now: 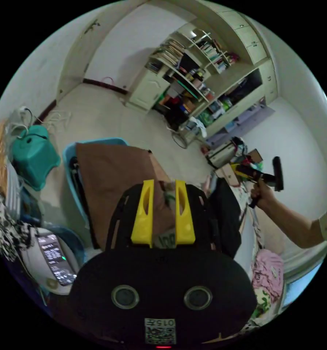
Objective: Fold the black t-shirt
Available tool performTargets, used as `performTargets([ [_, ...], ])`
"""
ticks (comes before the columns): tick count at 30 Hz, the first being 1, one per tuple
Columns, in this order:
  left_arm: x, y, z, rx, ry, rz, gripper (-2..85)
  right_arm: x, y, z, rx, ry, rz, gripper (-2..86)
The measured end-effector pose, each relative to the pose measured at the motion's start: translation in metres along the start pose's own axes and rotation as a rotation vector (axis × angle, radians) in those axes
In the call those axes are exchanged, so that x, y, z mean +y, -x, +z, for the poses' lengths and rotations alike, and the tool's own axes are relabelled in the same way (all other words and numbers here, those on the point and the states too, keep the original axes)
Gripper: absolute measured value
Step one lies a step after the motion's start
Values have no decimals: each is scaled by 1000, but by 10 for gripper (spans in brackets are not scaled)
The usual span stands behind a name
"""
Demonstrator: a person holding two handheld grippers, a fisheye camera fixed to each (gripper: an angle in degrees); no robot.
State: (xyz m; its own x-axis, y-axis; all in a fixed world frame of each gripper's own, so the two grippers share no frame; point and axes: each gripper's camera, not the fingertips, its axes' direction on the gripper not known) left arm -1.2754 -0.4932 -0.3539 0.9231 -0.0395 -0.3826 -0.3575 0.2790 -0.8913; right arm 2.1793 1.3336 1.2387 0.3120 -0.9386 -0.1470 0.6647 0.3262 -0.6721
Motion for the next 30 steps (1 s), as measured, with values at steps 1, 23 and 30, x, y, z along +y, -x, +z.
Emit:
performTargets([
  [1, 15, -5, 19, 56, 24, 1, 89, 2, -5, 10, 31, 9, 5, 131],
  [23, 20, -54, 299, 232, 342, 266, 35, -124, -45, 153, 100, 259, 145, 95],
  [30, -5, -62, 323, 272, 387, 273, 0, -171, -86, 80, -19, 215, 251, 17],
])
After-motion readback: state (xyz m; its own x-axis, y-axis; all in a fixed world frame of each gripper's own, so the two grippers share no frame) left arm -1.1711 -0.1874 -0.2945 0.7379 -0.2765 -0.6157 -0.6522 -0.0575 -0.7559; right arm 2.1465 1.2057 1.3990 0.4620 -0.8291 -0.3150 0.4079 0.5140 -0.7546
